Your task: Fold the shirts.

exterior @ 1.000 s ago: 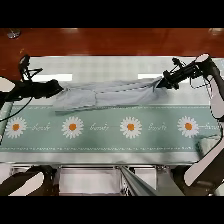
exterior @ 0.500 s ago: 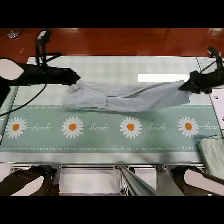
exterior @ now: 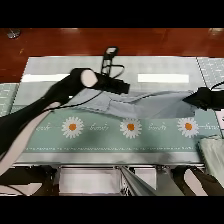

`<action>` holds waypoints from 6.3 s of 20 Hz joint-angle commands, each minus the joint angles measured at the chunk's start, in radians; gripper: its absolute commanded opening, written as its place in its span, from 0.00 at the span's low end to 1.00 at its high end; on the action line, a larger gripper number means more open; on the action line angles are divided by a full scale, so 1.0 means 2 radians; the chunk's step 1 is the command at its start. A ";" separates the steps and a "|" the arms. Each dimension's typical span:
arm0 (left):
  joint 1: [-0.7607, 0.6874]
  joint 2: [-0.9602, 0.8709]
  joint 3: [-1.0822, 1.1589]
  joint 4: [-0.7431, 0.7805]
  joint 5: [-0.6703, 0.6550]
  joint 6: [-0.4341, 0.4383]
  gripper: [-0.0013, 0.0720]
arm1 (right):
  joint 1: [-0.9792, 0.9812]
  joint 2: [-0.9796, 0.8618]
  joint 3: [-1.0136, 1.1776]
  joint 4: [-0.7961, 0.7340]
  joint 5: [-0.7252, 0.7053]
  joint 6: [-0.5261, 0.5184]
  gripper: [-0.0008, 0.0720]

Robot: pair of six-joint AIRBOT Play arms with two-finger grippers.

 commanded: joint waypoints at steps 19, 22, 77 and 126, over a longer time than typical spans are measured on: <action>0.052 -0.116 0.252 -0.118 -0.134 -0.050 0.04 | 0.043 0.017 -0.006 0.047 -0.053 -0.006 0.05; 0.136 -0.048 0.252 -0.082 -0.224 0.014 0.04 | 0.114 -0.002 0.004 0.064 -0.126 0.010 0.05; 0.291 0.413 -0.419 -0.060 -0.049 -0.026 0.04 | 0.270 -0.355 -0.061 0.221 -0.222 -0.050 0.75; 0.274 0.349 -0.339 -0.060 0.010 0.003 0.04 | -0.250 -0.049 0.219 -0.242 0.146 0.118 0.69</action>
